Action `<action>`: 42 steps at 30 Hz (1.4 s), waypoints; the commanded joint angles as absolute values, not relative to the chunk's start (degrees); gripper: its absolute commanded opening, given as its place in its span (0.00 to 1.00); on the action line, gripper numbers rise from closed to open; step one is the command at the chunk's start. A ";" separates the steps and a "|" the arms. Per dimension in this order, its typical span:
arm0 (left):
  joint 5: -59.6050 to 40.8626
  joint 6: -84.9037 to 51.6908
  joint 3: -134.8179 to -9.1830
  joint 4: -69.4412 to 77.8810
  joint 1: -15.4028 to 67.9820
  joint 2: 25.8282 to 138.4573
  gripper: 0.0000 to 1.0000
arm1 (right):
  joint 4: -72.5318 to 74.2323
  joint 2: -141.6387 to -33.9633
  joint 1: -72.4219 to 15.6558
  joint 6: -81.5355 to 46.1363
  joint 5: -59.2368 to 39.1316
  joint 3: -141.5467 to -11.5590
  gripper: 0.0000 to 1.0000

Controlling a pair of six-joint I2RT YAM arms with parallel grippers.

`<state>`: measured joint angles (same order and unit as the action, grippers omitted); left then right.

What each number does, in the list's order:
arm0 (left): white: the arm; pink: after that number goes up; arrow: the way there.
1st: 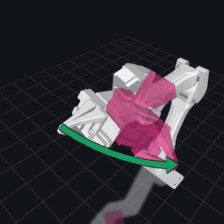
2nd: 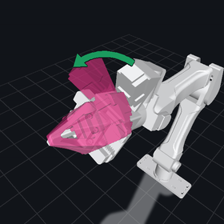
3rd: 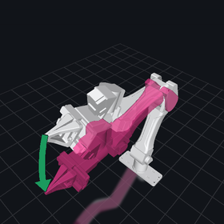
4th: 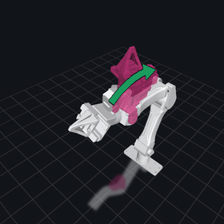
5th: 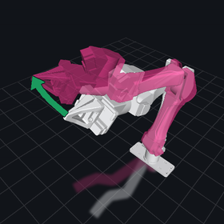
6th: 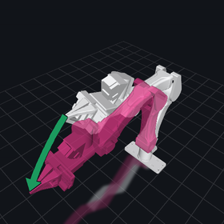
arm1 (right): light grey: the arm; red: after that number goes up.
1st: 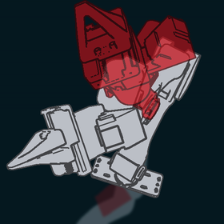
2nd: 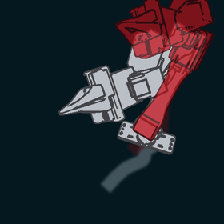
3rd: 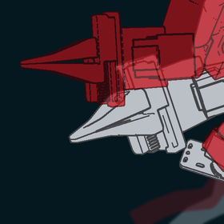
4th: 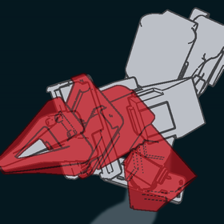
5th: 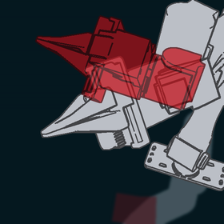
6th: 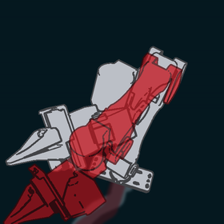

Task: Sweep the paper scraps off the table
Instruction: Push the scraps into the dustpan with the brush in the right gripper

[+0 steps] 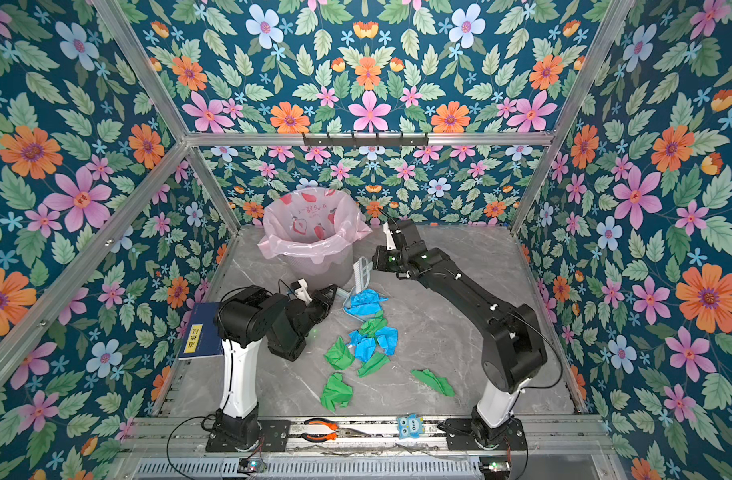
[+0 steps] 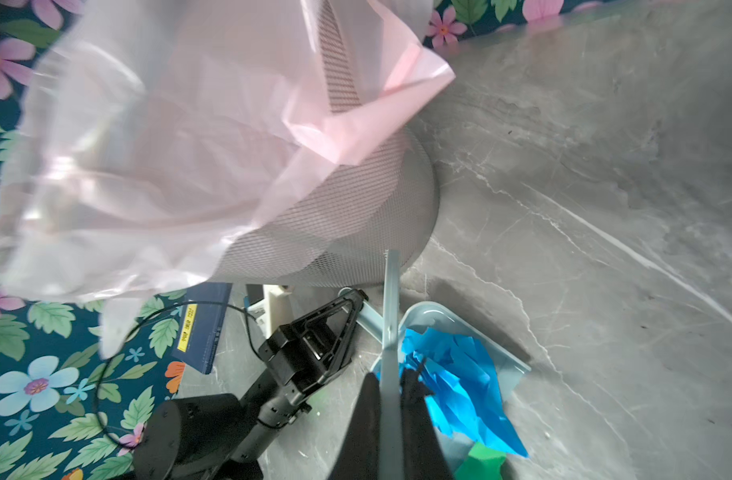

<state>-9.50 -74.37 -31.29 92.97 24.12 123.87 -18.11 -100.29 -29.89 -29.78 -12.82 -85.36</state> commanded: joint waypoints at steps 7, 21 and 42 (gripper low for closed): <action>-11.28 -74.52 -32.48 96.24 24.08 124.98 0.00 | -16.35 -101.90 -29.93 -29.69 -13.22 -87.26 0.00; -12.30 -76.06 -33.13 96.23 24.05 123.41 0.00 | -15.19 -96.43 -29.44 -31.64 -17.00 -87.05 0.00; -13.25 -81.28 -30.39 96.15 24.08 115.58 0.00 | -19.55 -82.22 -22.49 -31.67 -16.13 -82.37 0.00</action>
<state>-12.47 -79.53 -30.96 92.82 24.05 116.60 -18.98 -83.46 -22.98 -32.36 -16.95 -82.39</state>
